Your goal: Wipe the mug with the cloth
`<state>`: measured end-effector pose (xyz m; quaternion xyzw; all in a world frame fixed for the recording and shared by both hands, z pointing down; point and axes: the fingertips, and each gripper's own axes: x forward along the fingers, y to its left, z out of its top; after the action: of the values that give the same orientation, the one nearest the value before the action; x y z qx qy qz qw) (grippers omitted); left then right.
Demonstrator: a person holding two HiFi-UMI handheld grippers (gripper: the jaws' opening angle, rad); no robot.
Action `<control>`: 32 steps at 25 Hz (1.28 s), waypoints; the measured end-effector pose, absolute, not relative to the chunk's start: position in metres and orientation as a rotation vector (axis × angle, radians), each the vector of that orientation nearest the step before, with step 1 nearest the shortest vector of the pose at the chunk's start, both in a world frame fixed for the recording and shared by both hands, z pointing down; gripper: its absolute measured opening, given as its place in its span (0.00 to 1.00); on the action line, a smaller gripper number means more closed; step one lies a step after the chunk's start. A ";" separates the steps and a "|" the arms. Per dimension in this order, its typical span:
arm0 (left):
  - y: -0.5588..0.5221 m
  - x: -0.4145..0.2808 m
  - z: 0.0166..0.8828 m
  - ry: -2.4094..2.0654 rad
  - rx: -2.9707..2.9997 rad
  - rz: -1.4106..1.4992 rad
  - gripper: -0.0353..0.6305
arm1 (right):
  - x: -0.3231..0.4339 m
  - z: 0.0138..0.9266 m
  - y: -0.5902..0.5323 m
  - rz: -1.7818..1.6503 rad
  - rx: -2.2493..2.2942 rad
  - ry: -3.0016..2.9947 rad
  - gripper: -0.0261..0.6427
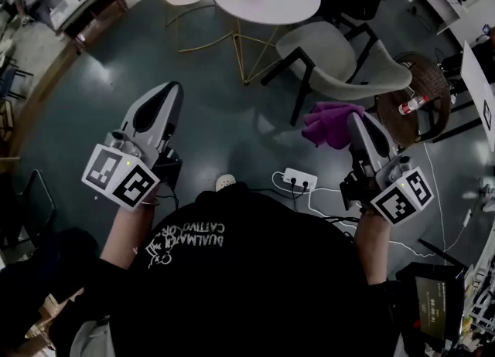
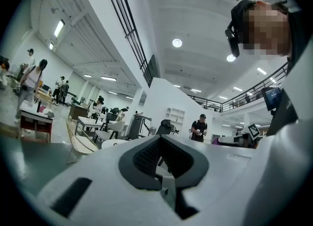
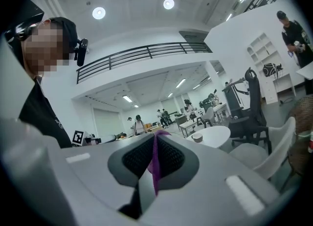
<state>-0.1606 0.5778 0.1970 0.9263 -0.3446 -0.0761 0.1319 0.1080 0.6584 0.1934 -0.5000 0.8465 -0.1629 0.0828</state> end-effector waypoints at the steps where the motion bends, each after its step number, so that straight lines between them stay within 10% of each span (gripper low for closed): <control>1: 0.566 -0.171 0.196 -1.004 2.684 -0.214 0.05 | 0.098 0.192 0.645 -0.486 -1.484 2.531 0.07; 32: 0.425 -0.263 0.207 -1.274 2.484 -0.238 0.05 | 0.018 0.204 0.417 -0.640 -1.179 2.761 0.07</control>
<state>-0.2629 0.4250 0.2071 0.8737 -0.4483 -0.0838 0.1691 0.0176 0.4167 0.2036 -0.3839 0.8988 -0.2084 0.0361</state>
